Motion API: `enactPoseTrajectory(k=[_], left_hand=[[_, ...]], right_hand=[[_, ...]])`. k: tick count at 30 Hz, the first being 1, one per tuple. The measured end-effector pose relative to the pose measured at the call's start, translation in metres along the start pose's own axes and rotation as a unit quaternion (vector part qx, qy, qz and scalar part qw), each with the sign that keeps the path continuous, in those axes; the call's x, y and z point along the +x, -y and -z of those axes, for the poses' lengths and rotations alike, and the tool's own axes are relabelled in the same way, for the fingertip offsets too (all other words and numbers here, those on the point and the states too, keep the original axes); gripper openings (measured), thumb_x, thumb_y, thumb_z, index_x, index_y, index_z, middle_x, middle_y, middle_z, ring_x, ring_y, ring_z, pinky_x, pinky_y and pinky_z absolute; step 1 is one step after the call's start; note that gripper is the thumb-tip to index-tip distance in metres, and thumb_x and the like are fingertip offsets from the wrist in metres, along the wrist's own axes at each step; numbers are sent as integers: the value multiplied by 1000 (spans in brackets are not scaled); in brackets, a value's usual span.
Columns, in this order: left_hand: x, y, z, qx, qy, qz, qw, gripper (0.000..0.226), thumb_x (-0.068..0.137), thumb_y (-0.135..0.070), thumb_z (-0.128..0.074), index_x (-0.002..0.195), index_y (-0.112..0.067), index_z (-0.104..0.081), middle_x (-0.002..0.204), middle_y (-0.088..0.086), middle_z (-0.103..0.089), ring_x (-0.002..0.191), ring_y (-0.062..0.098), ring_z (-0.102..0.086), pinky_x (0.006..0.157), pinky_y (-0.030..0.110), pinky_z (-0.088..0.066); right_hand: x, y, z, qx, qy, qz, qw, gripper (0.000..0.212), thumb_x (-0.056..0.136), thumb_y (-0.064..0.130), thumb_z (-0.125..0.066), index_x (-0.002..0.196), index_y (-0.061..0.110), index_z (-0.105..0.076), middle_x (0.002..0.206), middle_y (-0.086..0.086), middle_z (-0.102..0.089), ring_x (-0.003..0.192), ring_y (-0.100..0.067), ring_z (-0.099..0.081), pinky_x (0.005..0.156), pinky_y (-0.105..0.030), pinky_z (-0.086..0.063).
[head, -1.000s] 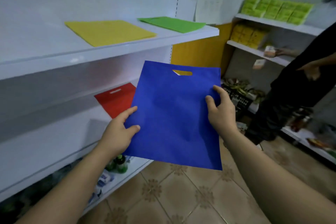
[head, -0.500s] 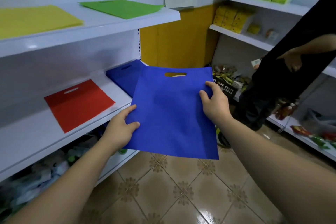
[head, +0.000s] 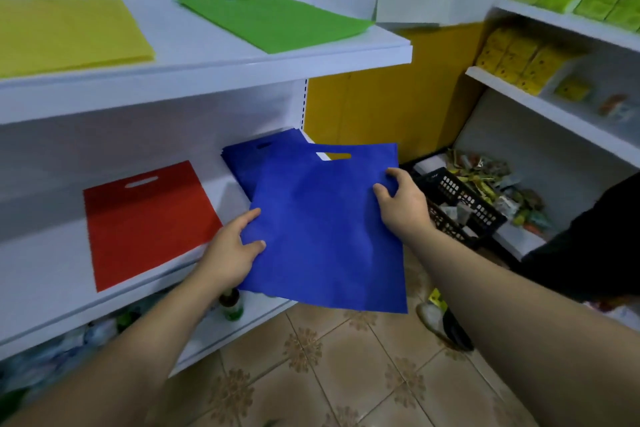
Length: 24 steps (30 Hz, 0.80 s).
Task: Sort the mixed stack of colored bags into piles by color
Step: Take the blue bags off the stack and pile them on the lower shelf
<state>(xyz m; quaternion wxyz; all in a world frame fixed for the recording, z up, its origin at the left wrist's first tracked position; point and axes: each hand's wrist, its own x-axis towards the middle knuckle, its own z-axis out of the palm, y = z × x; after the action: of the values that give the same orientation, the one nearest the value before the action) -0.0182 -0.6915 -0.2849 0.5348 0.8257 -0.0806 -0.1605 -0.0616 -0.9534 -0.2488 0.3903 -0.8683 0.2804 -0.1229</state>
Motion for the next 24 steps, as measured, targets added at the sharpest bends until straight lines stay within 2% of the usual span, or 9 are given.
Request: enactPoseTrajectory(k=[3,7,11,15,18,21,24], left_hand=[[24,2,1,7,-24,17,1000,56,92,-4,-56,143,-19,-39,140,3,-46,108,13,-51,93,28,-44],[49,9,1,4,-59,46,997,56,93,-5,-54,144,-19,-37,138,1,-47,107,9,-49,87,21,-40],[80,17,-10,9,-122,74,990,56,92,-3,-54,144,-15,-36,140,5,-47,110,12,-49,90,19,-37],[111,20,-26,32,-156,106,982,56,95,-8,-52,146,-18,-33,143,2,-42,116,13,-47,90,17,-35],[138,24,-39,65,-178,130,973,56,95,-9,-52,147,-15,-32,148,5,-35,131,22,-40,101,23,-34],[164,34,-48,82,-186,133,970,54,95,-10,-52,146,-12,-33,150,8,-33,133,27,-38,109,34,-34],[192,49,-55,102,-214,143,961,52,93,-10,-56,142,-9,-39,147,12,-37,130,30,-41,108,36,-35]], right_hand=[[37,7,-16,0,24,14,1000,48,98,31,-51,142,17,-39,142,-2,-45,127,-21,-44,101,-34,-38],[84,15,-43,9,83,36,996,45,98,31,-51,140,19,-40,138,-3,-47,120,-23,-49,93,-35,-44],[137,20,-76,10,141,72,987,42,98,27,-52,137,16,-42,134,-3,-52,114,-23,-53,81,-29,-45],[187,18,-106,-2,200,105,974,41,98,24,-52,137,14,-43,134,-7,-53,114,-27,-54,87,-34,-47],[226,13,-128,-1,239,119,964,40,99,23,-52,137,15,-43,135,-6,-51,117,-28,-53,89,-32,-46],[260,6,-149,2,255,129,958,41,99,21,-51,138,16,-42,137,-5,-49,119,-26,-51,95,-35,-47],[287,-6,-169,11,270,125,955,45,97,9,-48,141,14,-39,137,-6,-48,108,-20,-52,85,-29,-49]])
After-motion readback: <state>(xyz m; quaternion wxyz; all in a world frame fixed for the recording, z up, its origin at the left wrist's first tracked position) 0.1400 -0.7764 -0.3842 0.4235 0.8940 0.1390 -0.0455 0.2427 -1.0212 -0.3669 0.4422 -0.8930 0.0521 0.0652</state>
